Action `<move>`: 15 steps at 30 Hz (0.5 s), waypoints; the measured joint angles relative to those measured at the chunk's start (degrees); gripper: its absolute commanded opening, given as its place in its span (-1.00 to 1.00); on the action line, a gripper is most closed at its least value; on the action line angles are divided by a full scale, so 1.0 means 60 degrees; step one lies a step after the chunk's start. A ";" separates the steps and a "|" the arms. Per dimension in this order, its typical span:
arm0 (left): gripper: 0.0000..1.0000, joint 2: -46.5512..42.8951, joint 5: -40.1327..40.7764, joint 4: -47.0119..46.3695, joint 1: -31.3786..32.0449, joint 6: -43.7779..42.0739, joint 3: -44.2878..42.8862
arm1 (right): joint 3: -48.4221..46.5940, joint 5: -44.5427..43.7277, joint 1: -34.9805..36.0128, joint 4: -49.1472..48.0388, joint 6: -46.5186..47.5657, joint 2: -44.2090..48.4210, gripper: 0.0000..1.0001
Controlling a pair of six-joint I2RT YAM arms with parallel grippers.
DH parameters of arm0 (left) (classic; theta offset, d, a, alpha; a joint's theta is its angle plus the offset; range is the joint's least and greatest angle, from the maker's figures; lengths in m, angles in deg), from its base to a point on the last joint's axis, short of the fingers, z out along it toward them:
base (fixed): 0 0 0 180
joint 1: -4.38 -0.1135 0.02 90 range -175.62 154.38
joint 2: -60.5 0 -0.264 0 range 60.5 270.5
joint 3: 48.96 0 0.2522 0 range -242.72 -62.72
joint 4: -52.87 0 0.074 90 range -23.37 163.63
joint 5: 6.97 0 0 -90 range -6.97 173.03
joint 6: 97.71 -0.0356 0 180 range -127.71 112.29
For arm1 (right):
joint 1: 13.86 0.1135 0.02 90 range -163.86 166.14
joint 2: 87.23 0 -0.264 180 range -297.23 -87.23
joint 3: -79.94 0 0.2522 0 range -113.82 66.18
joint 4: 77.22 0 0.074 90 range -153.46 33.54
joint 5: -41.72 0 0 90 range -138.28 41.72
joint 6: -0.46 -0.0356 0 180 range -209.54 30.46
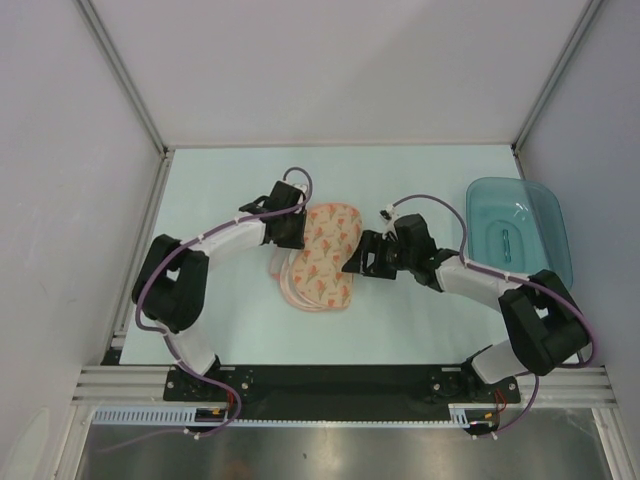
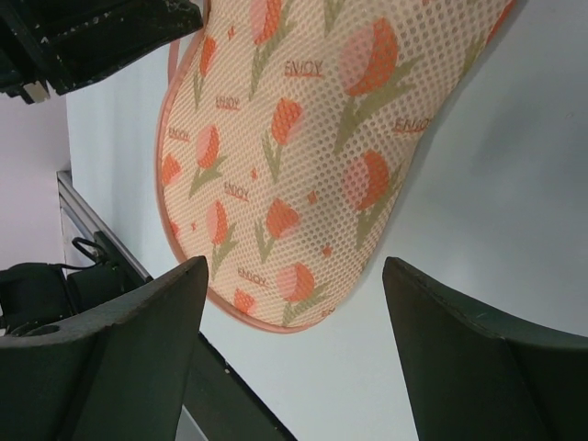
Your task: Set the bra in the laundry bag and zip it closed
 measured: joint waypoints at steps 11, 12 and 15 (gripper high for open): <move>-0.76 0.0474 0.0277 0.0149 0.0120 -0.0004 -0.0222 | 0.0025 -0.0776 0.1235 0.0233 -0.0026 0.0608 0.63; -1.00 0.0488 0.0240 0.0157 0.0131 0.0011 -0.0273 | 0.0025 -0.0838 0.1239 0.0233 -0.0026 0.0623 0.63; -0.99 0.0594 0.0055 0.0182 0.0149 -0.0022 -0.0528 | 0.0058 -0.0980 0.1228 0.0244 -0.0033 0.0623 0.63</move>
